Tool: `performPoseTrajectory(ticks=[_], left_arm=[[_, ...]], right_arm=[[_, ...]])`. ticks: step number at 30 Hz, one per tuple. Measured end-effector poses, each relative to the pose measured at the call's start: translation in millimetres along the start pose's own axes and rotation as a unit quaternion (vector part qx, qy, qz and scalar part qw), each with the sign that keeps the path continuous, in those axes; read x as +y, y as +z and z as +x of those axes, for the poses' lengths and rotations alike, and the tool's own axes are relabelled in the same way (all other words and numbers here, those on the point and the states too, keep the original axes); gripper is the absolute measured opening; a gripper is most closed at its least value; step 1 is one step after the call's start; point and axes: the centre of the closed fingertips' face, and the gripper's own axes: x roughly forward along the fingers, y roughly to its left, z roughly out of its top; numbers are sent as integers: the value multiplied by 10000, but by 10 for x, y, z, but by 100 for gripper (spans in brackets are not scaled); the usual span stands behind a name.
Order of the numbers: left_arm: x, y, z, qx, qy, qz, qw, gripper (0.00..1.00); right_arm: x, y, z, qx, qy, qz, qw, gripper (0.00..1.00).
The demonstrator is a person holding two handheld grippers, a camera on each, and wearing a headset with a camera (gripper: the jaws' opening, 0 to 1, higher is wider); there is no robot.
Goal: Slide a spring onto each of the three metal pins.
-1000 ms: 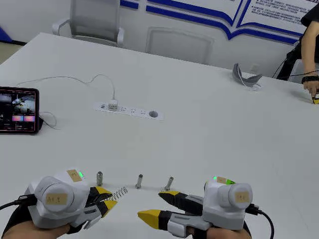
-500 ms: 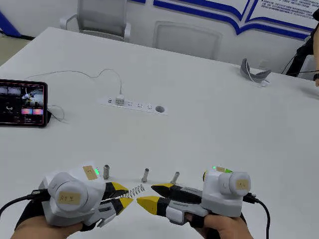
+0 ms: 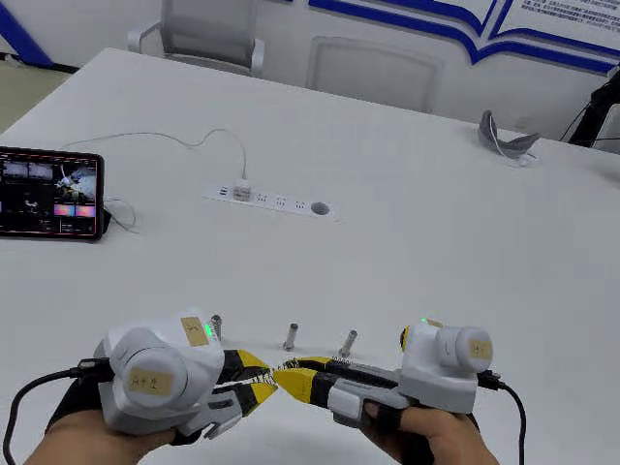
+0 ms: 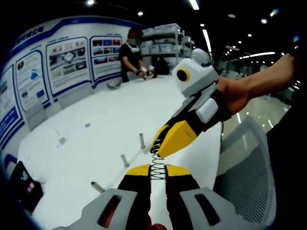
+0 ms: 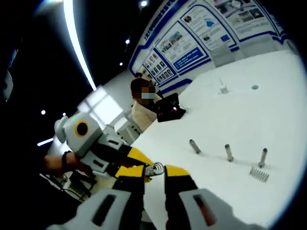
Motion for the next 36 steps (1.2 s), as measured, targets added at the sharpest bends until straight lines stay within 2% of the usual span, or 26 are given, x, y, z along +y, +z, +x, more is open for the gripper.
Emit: performPoseTrajectory(ticks=[7, 12, 17, 20, 25, 28, 32, 33, 35, 36], left_arm=[[11, 5, 2, 0, -16, 19, 10000, 9], [19, 0, 13, 21, -58, 66, 10000, 9], [17, 3, 57, 56, -126, 121, 9998, 9], [12, 14, 69, 44, -170, 127, 9998, 9], [-1, 34, 85, 31, -240, 177, 9996, 9], [-5, 36, 89, 38, -273, 212, 9994, 9], [-24, 20, 94, 103, -295, 311, 9990, 9], [-31, 16, 97, 112, -314, 314, 9990, 9], [-43, 18, 100, 113, -336, 327, 9988, 9], [-50, 23, 104, 106, -349, 343, 9987, 9]], right_arm=[[47, 51, 19, -49, 114, 15, 9999, 13], [62, 55, 28, 74, 123, -171, 9998, 13], [83, 61, 30, 451, 102, -743, 9962, 12], [101, 59, 25, 762, 104, -1158, 9903, 12], [137, 47, 25, 1335, 197, -1917, 9721, 12], [151, 19, 32, 1700, 322, -2306, 9575, 12], [154, -28, 34, 2023, 451, -2541, 9447, 12], [155, -46, 25, 2142, 492, -2650, 9389, 12], [151, -62, 9, 2301, 543, -2818, 9299, 12], [148, -67, 2, 2405, 574, -2931, 9236, 12]])
